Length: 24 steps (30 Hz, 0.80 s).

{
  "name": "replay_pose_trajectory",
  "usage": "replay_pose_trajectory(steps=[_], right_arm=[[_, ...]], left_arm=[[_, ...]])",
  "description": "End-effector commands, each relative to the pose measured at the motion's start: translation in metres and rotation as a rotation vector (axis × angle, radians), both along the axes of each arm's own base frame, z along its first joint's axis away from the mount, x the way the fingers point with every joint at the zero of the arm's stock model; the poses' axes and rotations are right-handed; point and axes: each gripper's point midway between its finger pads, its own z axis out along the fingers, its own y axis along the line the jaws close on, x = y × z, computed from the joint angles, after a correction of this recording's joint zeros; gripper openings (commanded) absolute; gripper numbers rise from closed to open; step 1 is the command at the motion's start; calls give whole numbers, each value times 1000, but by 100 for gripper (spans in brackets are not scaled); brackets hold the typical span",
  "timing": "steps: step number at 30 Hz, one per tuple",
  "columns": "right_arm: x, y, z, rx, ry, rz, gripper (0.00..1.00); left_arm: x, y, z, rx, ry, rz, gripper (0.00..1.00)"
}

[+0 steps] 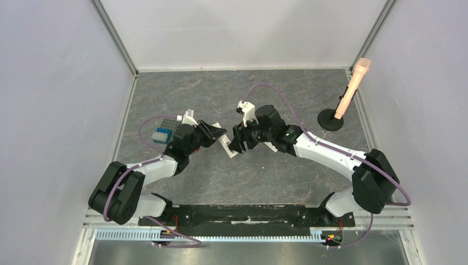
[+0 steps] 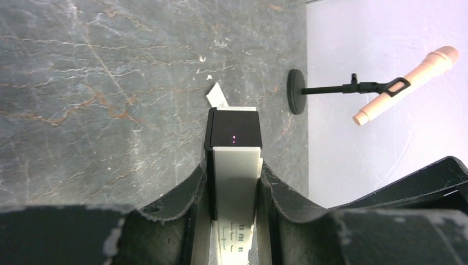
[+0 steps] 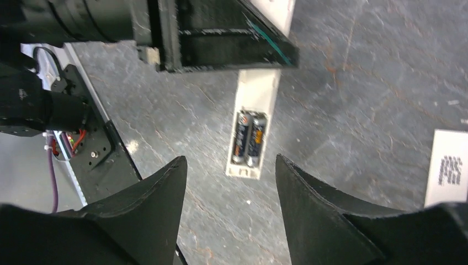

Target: Load the batteries into the remote control

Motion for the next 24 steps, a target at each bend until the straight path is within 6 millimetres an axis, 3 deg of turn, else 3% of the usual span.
replay_pose_trajectory(steps=[1,8,16,21,24], right_arm=[[-1,22,23,89,-75,36,63],[10,40,6,25,-157,3,66],[12,44,-15,-37,-162,3,64],[8,44,-24,-57,-147,32,52],[5,44,-31,-83,-120,52,35]], left_arm=[[9,-7,48,-91,-136,11,2],[0,-4,39,-99,-91,27,2],[-5,-3,36,-113,-71,25,3],[-8,-1,36,-122,-70,34,7],[-10,1,35,-115,-74,37,12]])
